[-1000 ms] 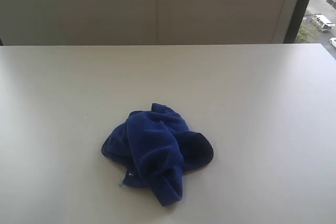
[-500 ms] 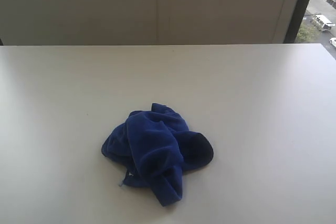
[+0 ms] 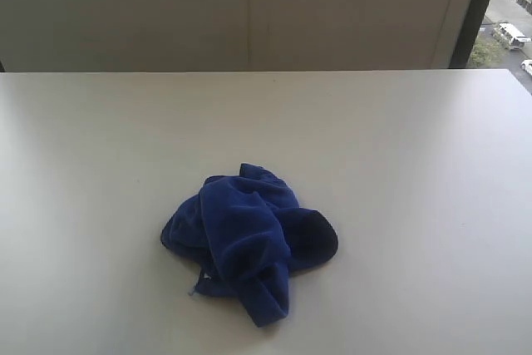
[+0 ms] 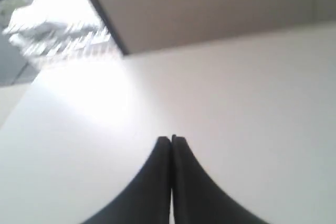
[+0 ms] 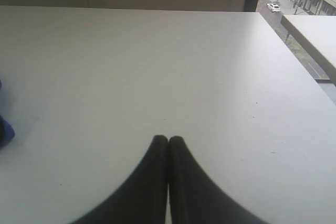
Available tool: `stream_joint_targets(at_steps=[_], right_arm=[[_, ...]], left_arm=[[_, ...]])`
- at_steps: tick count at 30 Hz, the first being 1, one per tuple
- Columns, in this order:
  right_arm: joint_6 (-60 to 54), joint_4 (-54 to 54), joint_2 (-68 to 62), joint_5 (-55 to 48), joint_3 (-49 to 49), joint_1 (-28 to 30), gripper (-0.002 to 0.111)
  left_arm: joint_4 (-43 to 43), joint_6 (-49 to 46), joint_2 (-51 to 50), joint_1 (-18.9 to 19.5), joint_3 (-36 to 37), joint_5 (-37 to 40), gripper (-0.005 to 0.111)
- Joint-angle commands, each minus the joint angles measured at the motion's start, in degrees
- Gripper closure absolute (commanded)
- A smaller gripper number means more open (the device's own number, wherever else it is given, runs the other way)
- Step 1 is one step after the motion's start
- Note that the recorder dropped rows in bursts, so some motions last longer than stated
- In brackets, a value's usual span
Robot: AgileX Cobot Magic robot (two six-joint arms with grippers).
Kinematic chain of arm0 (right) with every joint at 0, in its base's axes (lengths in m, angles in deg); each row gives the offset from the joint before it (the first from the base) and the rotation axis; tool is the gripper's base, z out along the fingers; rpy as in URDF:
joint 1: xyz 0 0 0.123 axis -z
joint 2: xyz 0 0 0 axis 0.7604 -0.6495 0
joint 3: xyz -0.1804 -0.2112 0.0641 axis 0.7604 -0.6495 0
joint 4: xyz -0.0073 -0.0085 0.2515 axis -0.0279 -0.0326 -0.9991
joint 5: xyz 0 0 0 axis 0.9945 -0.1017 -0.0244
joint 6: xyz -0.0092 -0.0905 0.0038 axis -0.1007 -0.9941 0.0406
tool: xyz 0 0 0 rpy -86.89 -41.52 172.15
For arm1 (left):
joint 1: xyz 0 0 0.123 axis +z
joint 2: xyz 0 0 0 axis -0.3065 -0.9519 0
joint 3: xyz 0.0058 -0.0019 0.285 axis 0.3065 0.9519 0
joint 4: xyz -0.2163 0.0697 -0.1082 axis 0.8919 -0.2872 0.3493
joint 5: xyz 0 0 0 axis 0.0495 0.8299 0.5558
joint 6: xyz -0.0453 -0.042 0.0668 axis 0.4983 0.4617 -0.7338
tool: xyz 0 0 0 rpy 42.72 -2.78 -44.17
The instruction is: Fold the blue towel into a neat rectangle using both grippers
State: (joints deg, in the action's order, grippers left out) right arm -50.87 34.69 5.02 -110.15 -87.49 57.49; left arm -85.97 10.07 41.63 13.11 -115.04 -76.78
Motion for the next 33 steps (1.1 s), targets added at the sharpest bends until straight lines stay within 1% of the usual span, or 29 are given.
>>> stream_joint_targets(at_steps=[1, 2, 3, 5, 6, 7, 8, 9, 10, 11, 12, 13, 15, 17, 18, 19, 20, 22, 24, 30, 33], right_arm=[[-0.39, -0.42, 0.19, 0.61, -0.26, -0.06, 0.108], [-0.39, -0.42, 0.19, 0.61, -0.26, -0.06, 0.108], [-0.39, -0.42, 0.19, 0.61, -0.26, -0.06, 0.108], [-0.39, -0.42, 0.19, 0.61, -0.26, -0.06, 0.108], [-0.39, -0.42, 0.19, 0.61, -0.26, -0.06, 0.108], [-0.39, -0.42, 0.19, 0.61, -0.26, -0.06, 0.108], [-0.39, -0.42, 0.19, 0.61, -0.26, -0.06, 0.108], [-0.39, -0.42, 0.19, 0.61, -0.26, -0.06, 0.108], [-0.39, -0.42, 0.19, 0.61, -0.26, -0.06, 0.108], [-0.39, -0.42, 0.19, 0.61, -0.26, -0.06, 0.108], [-0.39, -0.42, 0.19, 0.61, -0.26, -0.06, 0.108], [-0.39, -0.42, 0.19, 0.61, -0.26, -0.06, 0.108], [-0.39, -0.42, 0.19, 0.61, -0.26, -0.06, 0.108], [-0.39, -0.42, 0.19, 0.61, -0.26, -0.06, 0.108], [-0.39, -0.42, 0.19, 0.61, -0.26, -0.06, 0.108], [-0.39, -0.42, 0.19, 0.61, -0.26, -0.06, 0.108], [-0.39, -0.42, 0.19, 0.61, -0.26, -0.06, 0.108], [-0.39, -0.41, 0.19, 0.61, -0.26, -0.18, 0.108], [-0.39, -0.41, 0.19, 0.61, -0.26, -0.55, 0.108], [-0.39, -0.41, 0.19, 0.61, -0.26, -1.10, 0.108], [-0.39, -0.41, 0.19, 0.61, -0.26, -1.10, 0.108]], left_arm=[[5.08, -11.50, -11.97, -1.27, -4.81, 15.93, 0.107], [11.85, -14.06, -14.17, -2.18, -6.75, 16.52, 0.107], [19.86, -19.35, -15.67, -3.22, -8.33, 17.22, 0.107], [44.99, -42.00, -19.40, -6.51, -11.47, 21.68, 0.107], [54.95, -53.76, -20.90, -7.77, -12.34, 25.05, 0.107], [68.93, -63.99, -23.13, -9.58, -12.58, 28.15, 0.107], [77.23, -72.62, -24.63, -10.80, -12.71, 30.82, 0.107], [86.28, -78.44, -26.47, -12.09, -12.71, 32.38, 0.107], [93.27, -85.23, -28.22, -14.20, -12.71, 33.49, 0.107], [98.33, -88.32, -29.79, -15.73, -12.71, 33.32, 0.107], [101.15, -90.75, -30.93, -17.82, -12.71, 32.40, 0.107], [103.03, -93.92, -32.49, -20.15, -12.71, 29.87, 0.107], [103.16, -96.57, -34.51, -24.56, -12.71, 24.77, 0.103], [103.05, -96.99, -37.17, -28.86, -12.71, 19.82, 0.092], [103.05, -96.99, -38.51, -30.33, -12.71, 18.15, 0.087], [103.05, -96.99, -39.83, -32.21, -12.71, 16.04, 0.078], [103.05, -96.99, -41.10, -33.20, -12.71, 14.85, 0.071], [103.05, -96.99, -43.43, -34.74, -12.71, 12.14, 0.058], [103.16, -96.99, -45.27, -35.39, -12.71, 10.40, 0.053], [103.52, -96.99, -49.61, -35.81, -12.71, 9.72, 0.053], [104.10, -96.99, -51.47, -35.97, -12.71, 6.84, 0.053]])
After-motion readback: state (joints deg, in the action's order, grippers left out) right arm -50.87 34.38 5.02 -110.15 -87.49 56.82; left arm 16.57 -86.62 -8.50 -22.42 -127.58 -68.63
